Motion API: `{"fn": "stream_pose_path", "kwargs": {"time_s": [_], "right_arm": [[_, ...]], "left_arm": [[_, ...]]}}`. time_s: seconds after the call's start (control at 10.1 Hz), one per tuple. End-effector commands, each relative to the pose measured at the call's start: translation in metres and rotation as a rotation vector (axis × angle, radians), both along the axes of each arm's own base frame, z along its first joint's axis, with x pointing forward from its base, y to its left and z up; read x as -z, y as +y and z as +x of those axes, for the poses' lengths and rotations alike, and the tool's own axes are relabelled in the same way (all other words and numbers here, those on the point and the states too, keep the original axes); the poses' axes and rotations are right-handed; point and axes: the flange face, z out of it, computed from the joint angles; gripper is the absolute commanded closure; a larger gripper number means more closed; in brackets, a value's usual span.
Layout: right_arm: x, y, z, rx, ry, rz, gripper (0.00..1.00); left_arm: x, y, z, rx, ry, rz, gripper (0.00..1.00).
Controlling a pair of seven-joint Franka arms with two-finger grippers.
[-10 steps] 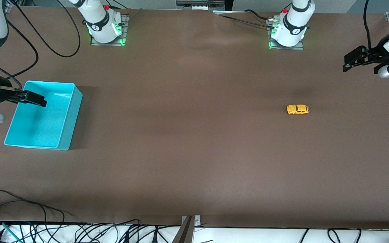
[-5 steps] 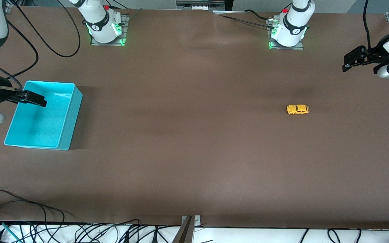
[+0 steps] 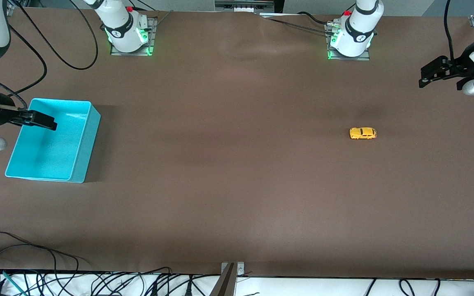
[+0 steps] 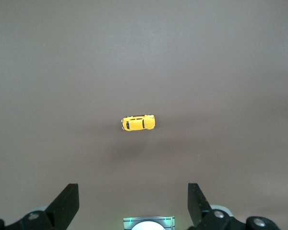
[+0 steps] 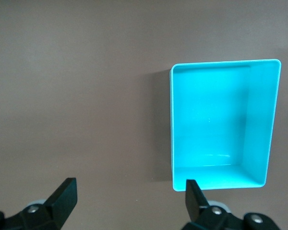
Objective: Wind up and store yellow beetle car
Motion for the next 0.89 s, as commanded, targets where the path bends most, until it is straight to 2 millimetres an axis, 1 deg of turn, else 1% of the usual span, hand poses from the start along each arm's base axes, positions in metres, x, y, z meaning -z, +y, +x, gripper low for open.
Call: {"fn": "stream_pose_path", "kwargs": {"time_s": [0.0, 0.4, 0.5, 0.6, 0.79], "right_arm": [[-0.001, 0.003, -0.002, 0.015, 0.002, 0.011, 0.0], [-0.001, 0.003, -0.002, 0.015, 0.002, 0.011, 0.0], [-0.001, 0.003, -0.002, 0.015, 0.003, 0.011, 0.0], [-0.001, 0.003, -0.002, 0.015, 0.002, 0.011, 0.0], [-0.001, 0.003, -0.002, 0.015, 0.002, 0.011, 0.0]], "left_arm": [[-0.008, 0.01, -0.001, 0.0, -0.009, -0.011, 0.0], [-0.007, 0.011, 0.0, -0.009, -0.009, -0.011, 0.0], [-0.004, 0.016, -0.001, -0.021, -0.002, -0.012, 0.0], [-0.006, 0.026, -0.001, -0.038, -0.003, -0.015, 0.0], [0.005, 0.031, 0.006, -0.048, 0.016, -0.011, 0.0]]}}
